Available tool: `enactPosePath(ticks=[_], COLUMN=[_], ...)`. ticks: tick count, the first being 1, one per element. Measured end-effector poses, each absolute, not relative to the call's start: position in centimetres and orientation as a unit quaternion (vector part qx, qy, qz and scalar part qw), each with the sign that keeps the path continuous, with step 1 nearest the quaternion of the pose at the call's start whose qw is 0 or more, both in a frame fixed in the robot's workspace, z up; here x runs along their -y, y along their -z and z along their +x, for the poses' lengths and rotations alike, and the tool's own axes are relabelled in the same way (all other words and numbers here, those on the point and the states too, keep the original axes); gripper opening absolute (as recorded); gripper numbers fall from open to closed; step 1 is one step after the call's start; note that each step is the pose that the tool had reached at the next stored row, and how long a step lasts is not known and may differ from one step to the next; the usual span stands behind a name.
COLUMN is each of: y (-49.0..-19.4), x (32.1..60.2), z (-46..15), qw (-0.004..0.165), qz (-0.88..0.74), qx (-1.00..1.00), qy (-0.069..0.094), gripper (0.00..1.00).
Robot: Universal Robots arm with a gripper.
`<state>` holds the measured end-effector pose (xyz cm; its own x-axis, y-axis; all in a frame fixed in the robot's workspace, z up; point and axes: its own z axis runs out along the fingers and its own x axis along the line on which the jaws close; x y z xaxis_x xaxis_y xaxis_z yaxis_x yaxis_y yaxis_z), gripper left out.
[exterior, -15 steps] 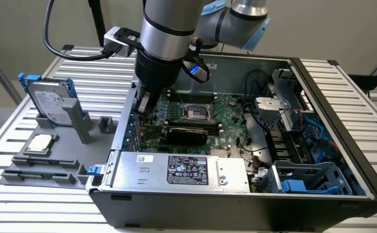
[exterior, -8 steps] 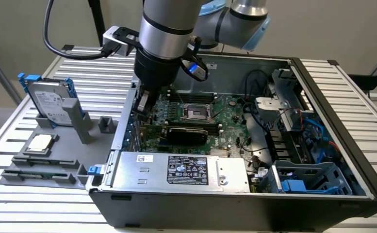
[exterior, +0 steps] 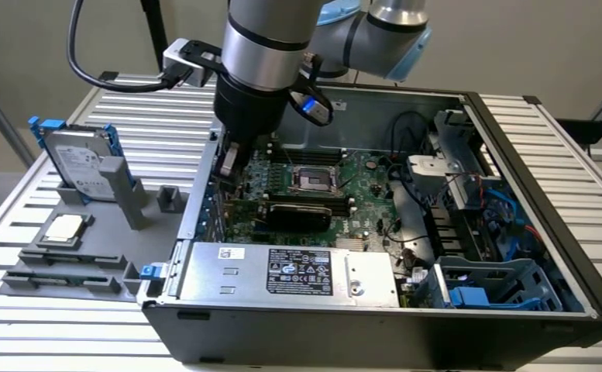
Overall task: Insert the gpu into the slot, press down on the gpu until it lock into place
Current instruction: 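Press down on the gpu until it lock into place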
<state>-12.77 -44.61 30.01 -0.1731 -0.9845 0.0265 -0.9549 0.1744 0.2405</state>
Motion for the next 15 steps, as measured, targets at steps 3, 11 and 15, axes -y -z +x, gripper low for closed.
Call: enactPosePath(ticks=[3,11,15], y=[-30.01,-29.69,-29.58], x=[44.61,44.6,44.33], z=[-12.62,-12.44,-12.64], qw=[0.088,0.089,0.089], qz=[0.64,0.644,0.644], qx=[0.759,0.755,0.755], qy=[0.084,0.084,0.084], gripper=[0.11,0.11,0.11])
